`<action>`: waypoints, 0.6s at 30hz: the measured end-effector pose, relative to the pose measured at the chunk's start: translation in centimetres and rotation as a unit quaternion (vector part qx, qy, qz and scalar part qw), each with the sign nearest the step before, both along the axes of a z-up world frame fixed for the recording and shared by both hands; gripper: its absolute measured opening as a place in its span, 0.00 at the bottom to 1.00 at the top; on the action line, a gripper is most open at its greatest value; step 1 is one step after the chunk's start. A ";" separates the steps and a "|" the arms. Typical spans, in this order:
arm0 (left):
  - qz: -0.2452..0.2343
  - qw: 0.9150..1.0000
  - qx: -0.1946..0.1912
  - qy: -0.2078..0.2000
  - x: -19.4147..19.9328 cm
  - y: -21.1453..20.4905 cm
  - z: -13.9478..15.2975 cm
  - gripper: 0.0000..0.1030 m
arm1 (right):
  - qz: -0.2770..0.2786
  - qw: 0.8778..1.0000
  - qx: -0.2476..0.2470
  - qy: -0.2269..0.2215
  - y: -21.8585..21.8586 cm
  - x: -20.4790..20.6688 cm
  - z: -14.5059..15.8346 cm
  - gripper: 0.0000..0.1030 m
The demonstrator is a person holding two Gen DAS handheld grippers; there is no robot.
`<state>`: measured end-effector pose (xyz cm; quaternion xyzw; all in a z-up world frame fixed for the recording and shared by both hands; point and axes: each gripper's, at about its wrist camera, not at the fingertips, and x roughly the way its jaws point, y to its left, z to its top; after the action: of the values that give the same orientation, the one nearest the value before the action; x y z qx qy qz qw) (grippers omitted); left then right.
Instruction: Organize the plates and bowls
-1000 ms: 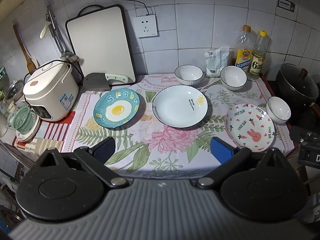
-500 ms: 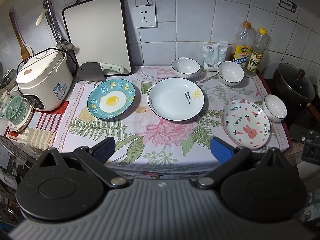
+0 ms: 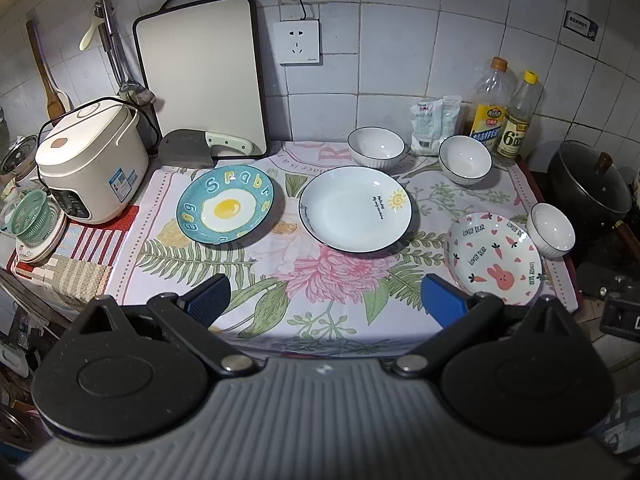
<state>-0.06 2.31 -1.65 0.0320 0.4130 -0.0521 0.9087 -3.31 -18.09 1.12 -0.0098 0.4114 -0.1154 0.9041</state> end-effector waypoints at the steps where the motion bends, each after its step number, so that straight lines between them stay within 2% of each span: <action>1: 0.000 1.000 -0.001 -0.001 0.0 0.0 0.0 1.00 | 0.001 1.000 -0.001 0.000 0.1 0.0 0.0 0.98; 18: -0.006 1.000 -0.004 0.003 0.1 0.1 0.0 1.00 | 0.021 1.000 0.015 -0.009 -0.7 0.4 0.1 0.98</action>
<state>0.00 2.41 -1.62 0.0304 0.4149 -0.0591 0.9074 -2.93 -18.77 1.21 -0.0040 0.4048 -0.0898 0.9100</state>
